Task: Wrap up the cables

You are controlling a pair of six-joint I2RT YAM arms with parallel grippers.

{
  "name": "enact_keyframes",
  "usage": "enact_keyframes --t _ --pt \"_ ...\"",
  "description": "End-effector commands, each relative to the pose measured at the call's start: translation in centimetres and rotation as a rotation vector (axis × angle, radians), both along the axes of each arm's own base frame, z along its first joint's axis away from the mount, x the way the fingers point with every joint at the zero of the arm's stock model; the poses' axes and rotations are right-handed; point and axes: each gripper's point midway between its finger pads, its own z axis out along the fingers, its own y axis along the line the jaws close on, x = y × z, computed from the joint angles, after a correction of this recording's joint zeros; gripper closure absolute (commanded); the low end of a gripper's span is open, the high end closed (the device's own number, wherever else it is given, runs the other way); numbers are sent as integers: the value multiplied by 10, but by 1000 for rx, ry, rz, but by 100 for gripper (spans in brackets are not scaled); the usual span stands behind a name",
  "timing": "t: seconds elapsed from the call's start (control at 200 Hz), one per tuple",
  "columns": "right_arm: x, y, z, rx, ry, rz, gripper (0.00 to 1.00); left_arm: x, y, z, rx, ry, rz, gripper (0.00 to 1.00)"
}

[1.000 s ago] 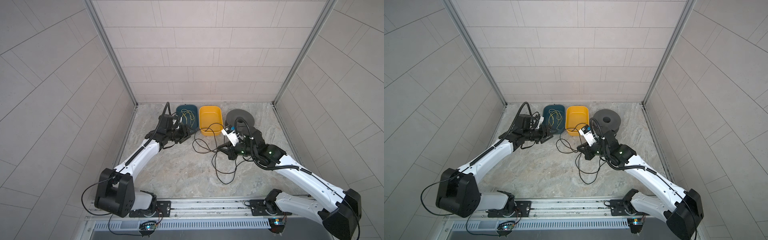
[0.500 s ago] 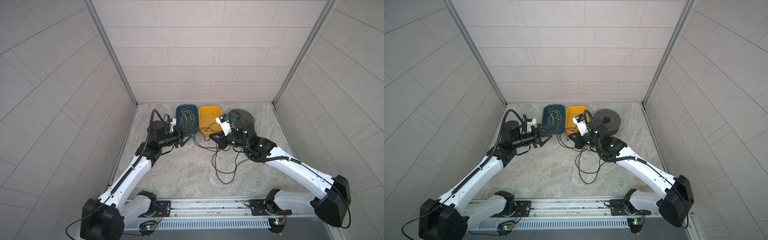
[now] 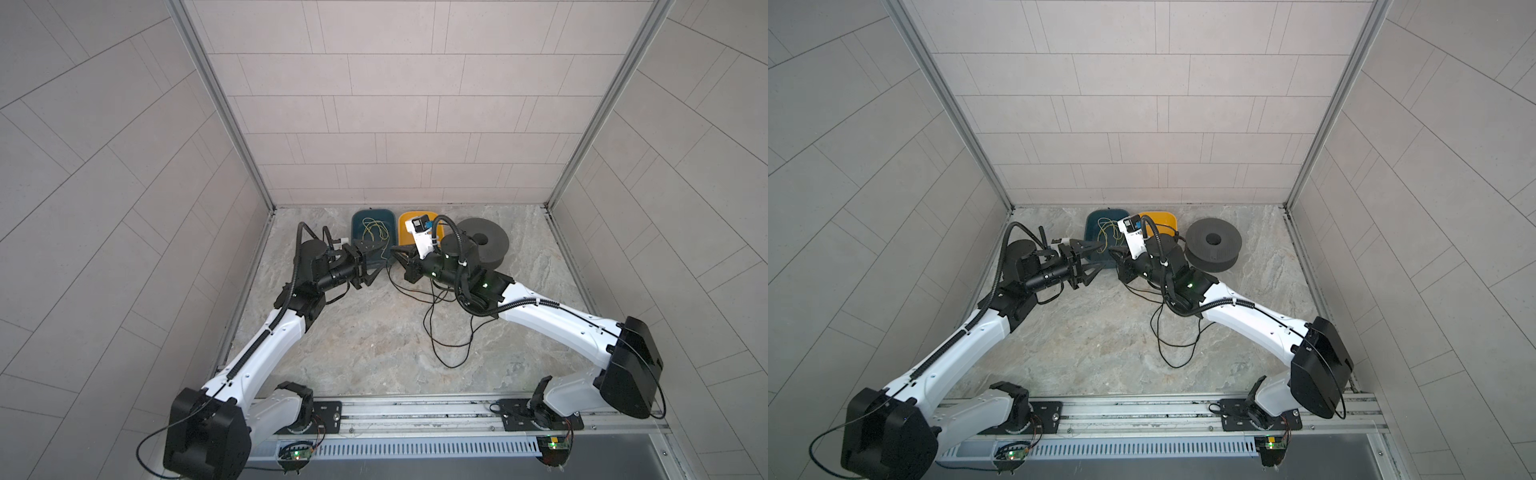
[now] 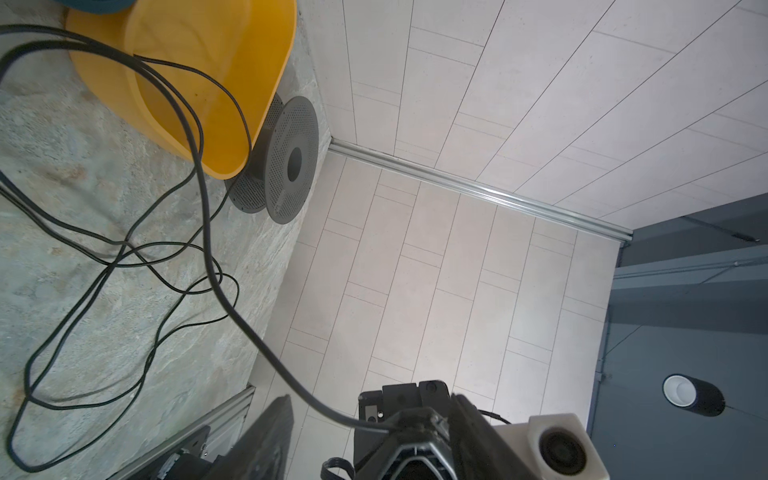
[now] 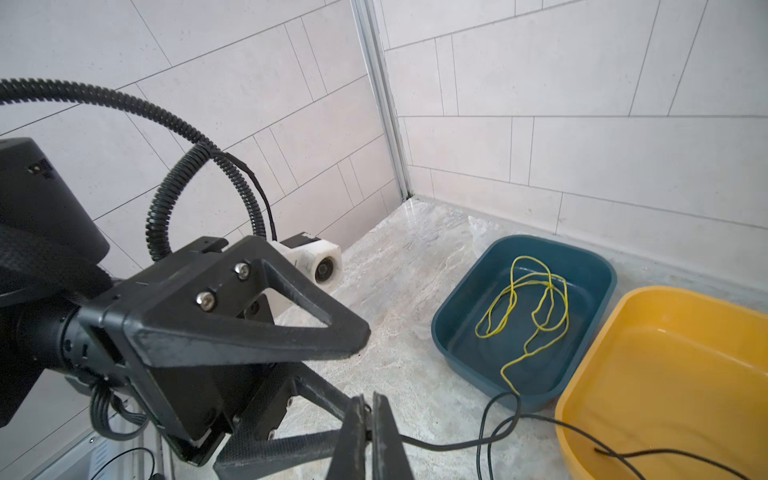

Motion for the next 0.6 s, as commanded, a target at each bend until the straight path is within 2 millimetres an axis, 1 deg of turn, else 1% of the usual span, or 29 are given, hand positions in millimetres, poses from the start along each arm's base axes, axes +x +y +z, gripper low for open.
enact_keyframes --t 0.0,0.17,0.275,0.365,0.495,0.59 --pt "0 6 45 64 -155 -17 100 2 0 8 -62 1 18 35" --pt "-4 8 46 56 -230 -35 100 4 -1 7 -95 22 17 36" --pt "-13 15 47 73 -270 5 100 7 -1 5 -141 42 28 38" --pt "-17 21 44 69 -280 27 100 12 -4 9 -186 38 22 46" --pt "-20 28 36 57 -273 74 100 16 -6 15 -209 29 17 48" --pt "-23 30 32 54 -270 89 100 19 -5 15 -208 30 21 58"
